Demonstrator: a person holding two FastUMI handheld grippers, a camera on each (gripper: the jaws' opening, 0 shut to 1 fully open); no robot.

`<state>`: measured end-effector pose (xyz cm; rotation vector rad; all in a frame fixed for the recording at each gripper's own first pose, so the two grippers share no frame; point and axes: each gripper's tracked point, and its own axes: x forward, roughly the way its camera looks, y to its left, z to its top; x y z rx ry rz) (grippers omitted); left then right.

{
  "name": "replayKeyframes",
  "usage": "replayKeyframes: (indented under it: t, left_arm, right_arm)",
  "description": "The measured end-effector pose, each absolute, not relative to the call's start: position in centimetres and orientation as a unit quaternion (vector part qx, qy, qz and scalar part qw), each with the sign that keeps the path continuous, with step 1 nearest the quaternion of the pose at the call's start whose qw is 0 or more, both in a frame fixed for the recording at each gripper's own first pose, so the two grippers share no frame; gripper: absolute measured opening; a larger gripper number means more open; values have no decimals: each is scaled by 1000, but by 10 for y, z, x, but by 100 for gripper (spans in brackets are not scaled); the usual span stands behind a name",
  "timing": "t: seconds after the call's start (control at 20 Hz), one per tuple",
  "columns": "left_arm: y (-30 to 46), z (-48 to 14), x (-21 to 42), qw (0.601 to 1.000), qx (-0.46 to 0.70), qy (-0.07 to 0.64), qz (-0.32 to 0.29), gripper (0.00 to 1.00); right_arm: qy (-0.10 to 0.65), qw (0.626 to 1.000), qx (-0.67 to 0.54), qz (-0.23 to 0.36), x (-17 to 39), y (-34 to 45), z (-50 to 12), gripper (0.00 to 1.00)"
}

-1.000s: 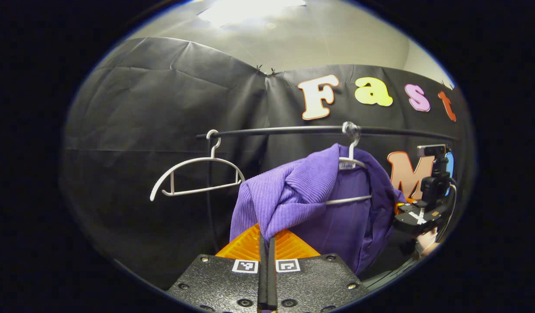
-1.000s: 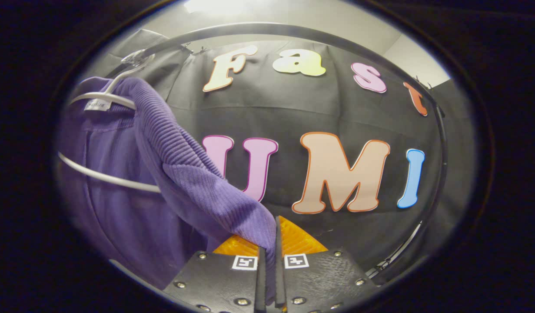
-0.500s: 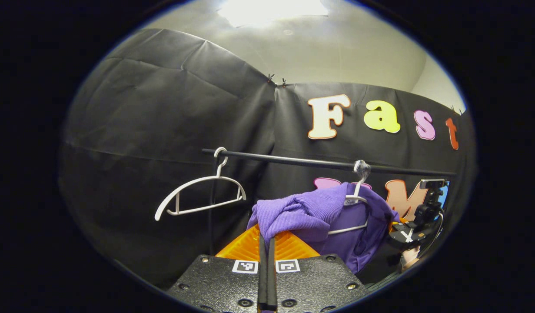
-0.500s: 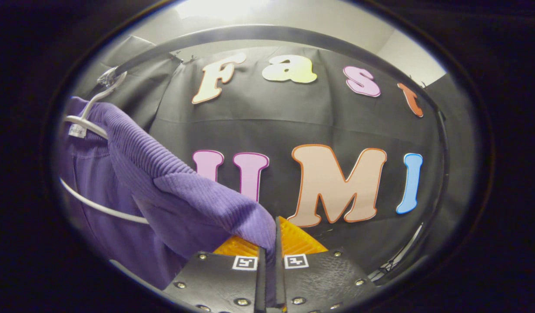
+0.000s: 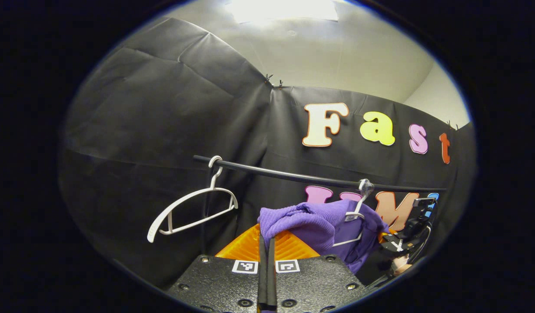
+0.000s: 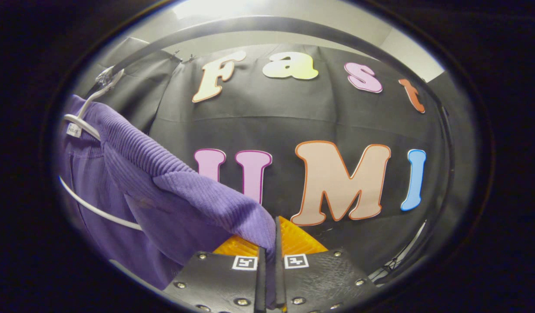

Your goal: Grasp the clothes on the hanger with both hands and then place them into the laundry hamper below.

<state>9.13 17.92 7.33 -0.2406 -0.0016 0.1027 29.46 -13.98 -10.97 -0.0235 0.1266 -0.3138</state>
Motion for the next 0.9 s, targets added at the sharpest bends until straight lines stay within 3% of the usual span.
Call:
replayKeyframes:
  t: [0.45,0.5,0.55,0.65,0.7,0.75,0.9]
  left_arm:
    - [208,78,127,996,-86,-5,32,2]
    - [212,79,131,997,-76,-8,30,0]
    - [216,81,136,997,-67,-10,30,0]
    - [220,82,148,998,-55,-14,29,0]
    - [221,81,153,998,-47,-13,28,0]
    - [223,78,159,999,-40,-12,27,0]
    - [223,63,171,999,-41,-7,23,0]
  right_arm:
    - [66,985,-11,-160,294,-142,-112,8]
    - [66,985,-11,-162,293,-142,-112,3]
    - [67,985,-7,-161,294,-141,-113,8]
    - [67,984,-6,-163,294,-142,-113,3]
    - [68,984,-9,-165,294,-143,-114,8]
    - [69,984,-9,-166,294,-143,-115,3]
    - [71,982,-3,-174,296,-147,-118,8]
